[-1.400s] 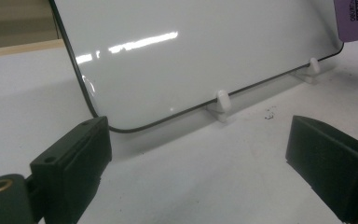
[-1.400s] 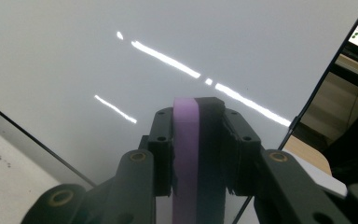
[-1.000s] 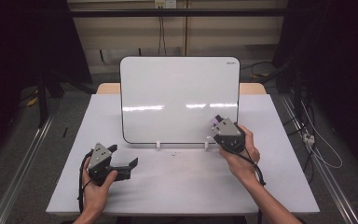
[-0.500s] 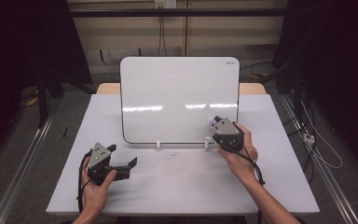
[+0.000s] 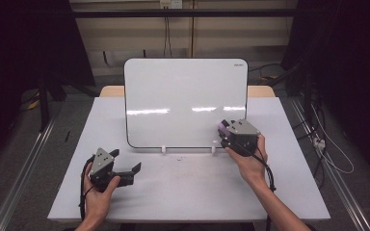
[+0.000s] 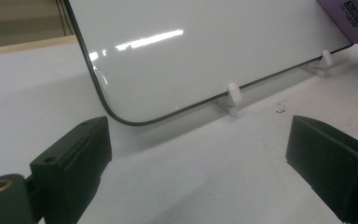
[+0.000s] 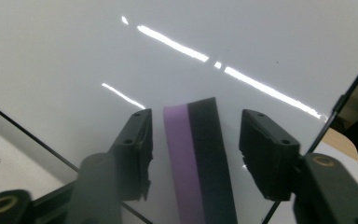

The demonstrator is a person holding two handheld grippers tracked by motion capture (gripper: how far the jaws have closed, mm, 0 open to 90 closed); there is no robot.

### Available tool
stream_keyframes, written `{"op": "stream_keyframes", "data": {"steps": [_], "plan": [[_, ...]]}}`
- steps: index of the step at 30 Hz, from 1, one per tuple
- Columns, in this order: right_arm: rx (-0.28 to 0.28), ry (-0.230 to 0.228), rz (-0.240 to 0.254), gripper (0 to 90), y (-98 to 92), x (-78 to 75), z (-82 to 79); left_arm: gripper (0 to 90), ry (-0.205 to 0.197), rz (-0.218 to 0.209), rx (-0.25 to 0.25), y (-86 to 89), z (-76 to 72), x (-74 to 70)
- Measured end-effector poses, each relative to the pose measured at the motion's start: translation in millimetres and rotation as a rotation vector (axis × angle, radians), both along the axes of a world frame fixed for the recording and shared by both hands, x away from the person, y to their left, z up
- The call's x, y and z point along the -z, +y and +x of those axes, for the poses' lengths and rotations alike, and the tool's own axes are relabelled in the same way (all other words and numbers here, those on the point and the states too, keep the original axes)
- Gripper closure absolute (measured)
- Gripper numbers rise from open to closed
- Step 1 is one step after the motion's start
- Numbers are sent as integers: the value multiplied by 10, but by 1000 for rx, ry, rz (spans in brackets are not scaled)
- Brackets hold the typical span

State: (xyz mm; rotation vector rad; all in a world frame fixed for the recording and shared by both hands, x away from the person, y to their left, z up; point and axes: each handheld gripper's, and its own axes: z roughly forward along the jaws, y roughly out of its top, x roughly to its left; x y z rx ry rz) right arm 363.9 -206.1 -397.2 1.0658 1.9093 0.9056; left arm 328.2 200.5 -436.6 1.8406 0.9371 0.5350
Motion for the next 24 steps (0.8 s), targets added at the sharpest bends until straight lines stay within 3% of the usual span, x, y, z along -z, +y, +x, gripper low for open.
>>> {"op": "stream_keyframes", "data": {"steps": [4,9,16,20,24], "plan": [[-5,19,87,225,-55,19,5,64,0,2,1,-6,6,1],[11,59,161,75,-112,27,8,61,-17,3,-2,-5,36,-21],[1,54,189,50,-137,35,-24,61,-21,3,-9,27,63,-28],[7,67,254,56,-201,37,-55,61,-28,1,-6,29,75,-40],[22,40,259,59,-268,43,-128,61,-26,3,1,17,78,-38]]}}
